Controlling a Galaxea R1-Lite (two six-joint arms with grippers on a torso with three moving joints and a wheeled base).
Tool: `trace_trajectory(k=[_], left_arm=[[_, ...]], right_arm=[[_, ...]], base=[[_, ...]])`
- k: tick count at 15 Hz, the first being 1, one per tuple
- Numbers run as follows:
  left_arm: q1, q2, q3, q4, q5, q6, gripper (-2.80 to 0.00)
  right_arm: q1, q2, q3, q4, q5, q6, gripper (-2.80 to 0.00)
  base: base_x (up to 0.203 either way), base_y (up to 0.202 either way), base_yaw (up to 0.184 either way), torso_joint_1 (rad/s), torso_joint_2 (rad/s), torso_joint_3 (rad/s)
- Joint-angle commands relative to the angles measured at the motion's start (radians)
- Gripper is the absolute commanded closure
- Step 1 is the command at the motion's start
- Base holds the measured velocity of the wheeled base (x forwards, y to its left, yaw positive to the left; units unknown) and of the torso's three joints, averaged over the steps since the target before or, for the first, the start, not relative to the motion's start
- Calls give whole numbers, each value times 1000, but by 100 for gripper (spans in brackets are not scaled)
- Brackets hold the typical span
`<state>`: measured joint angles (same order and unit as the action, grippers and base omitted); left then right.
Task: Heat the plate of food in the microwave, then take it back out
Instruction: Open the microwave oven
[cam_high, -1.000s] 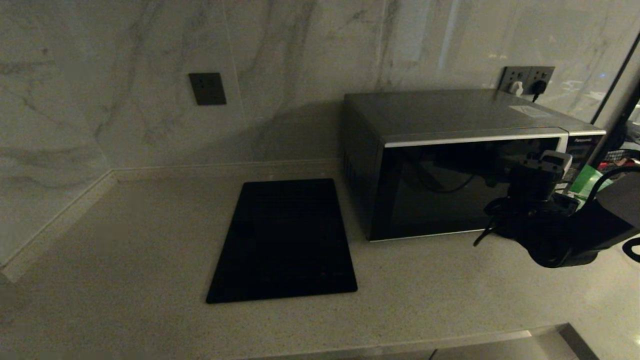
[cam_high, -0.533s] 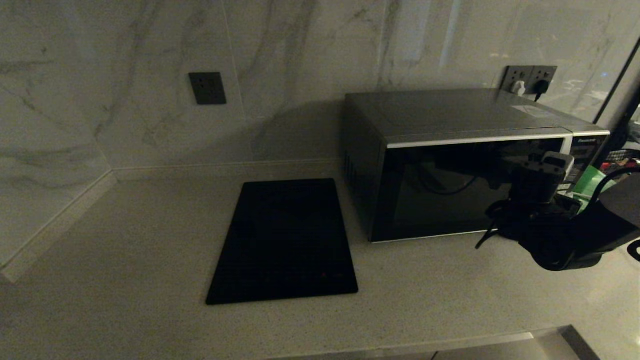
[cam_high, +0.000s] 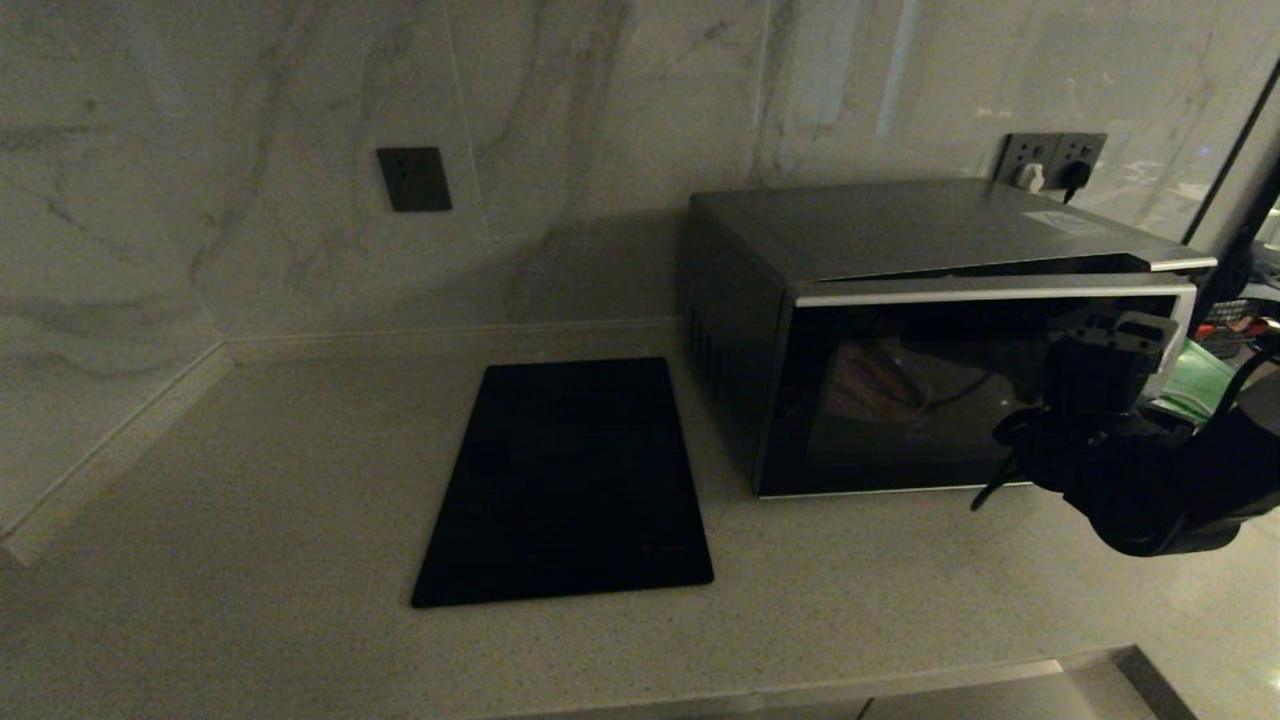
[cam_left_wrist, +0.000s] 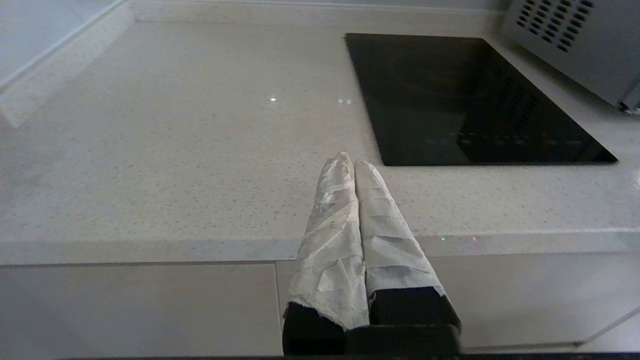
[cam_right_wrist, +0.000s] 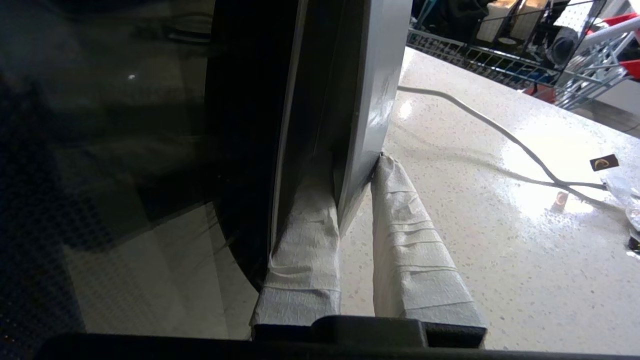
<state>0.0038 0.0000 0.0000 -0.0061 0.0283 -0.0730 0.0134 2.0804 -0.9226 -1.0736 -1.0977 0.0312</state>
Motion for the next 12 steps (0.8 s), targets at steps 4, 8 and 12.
trace_trajectory(k=[4, 8, 12], left_arm=[[1, 2, 0, 0, 1, -1, 0], [1, 2, 0, 0, 1, -1, 0], [1, 2, 0, 0, 1, -1, 0]], right_arm=[[49, -61, 30, -6, 10, -9, 0], [158, -106, 67, -9, 5, -16, 0], [308, -178, 106, -9, -2, -17, 0]], base=[[0, 0, 0, 0, 0, 0], [0, 0, 0, 0, 0, 0], [0, 0, 0, 0, 0, 0]])
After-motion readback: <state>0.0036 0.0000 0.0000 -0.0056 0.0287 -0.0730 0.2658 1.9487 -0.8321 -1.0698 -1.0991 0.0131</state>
